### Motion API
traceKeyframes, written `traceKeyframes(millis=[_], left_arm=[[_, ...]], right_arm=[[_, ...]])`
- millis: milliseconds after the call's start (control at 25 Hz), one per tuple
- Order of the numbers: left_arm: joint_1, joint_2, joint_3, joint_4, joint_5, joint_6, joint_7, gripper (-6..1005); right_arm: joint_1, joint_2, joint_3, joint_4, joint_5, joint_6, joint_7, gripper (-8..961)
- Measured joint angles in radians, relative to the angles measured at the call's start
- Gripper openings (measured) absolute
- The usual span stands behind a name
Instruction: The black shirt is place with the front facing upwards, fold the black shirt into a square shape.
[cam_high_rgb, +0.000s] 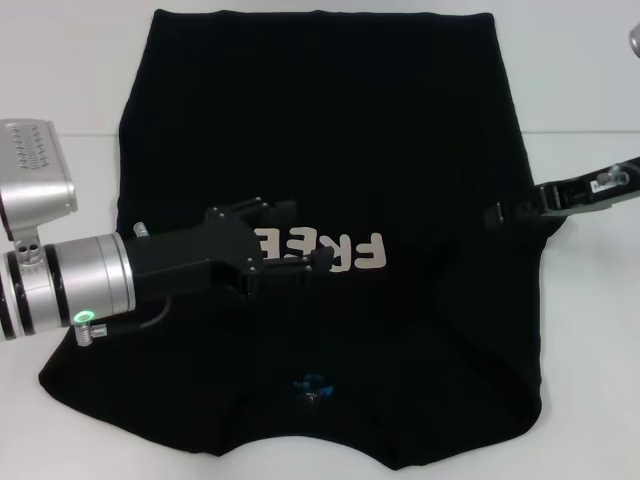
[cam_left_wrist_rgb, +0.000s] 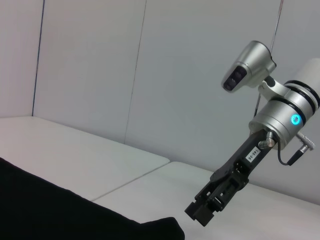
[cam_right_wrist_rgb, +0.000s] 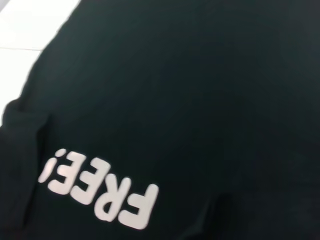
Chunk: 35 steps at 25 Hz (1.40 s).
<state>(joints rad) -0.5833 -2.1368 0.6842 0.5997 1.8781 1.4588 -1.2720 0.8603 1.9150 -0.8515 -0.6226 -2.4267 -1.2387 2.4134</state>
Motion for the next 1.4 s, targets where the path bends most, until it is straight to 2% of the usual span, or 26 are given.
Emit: traceKeyframes(millis=[120, 480, 880, 1120, 1400], left_arm=[[-0.001, 0.0, 0.0, -0.001, 0.0, 0.002, 0.0, 873], [-0.001, -0.001, -0.002, -0.003, -0.003, 0.001, 0.001, 873], [0.004, 0.007, -0.002, 0.0, -0.013, 0.0, 0.002, 873], [0.005, 0.014, -0.002, 0.0, -0.013, 0.0, 0.003, 874], [0.005, 0.026, -0.002, 0.0, -0.013, 0.0, 0.006, 874]], right_arm=[[-0.007, -0.002, 0.002, 0.0, 0.0, 0.001, 0.003, 901], [0.006, 0.009, -0.001, 0.031, -0.014, 0.035, 0.012, 932], [0.08, 0.036, -0.011, 0.157, -0.016, 0.149, 0.09, 898], [0.117, 0.067, -0.012, 0.227, -0.014, 0.25, 0.106, 758], [0.127, 0.108, -0.012, 0.24, -0.011, 0.331, 0.129, 759]])
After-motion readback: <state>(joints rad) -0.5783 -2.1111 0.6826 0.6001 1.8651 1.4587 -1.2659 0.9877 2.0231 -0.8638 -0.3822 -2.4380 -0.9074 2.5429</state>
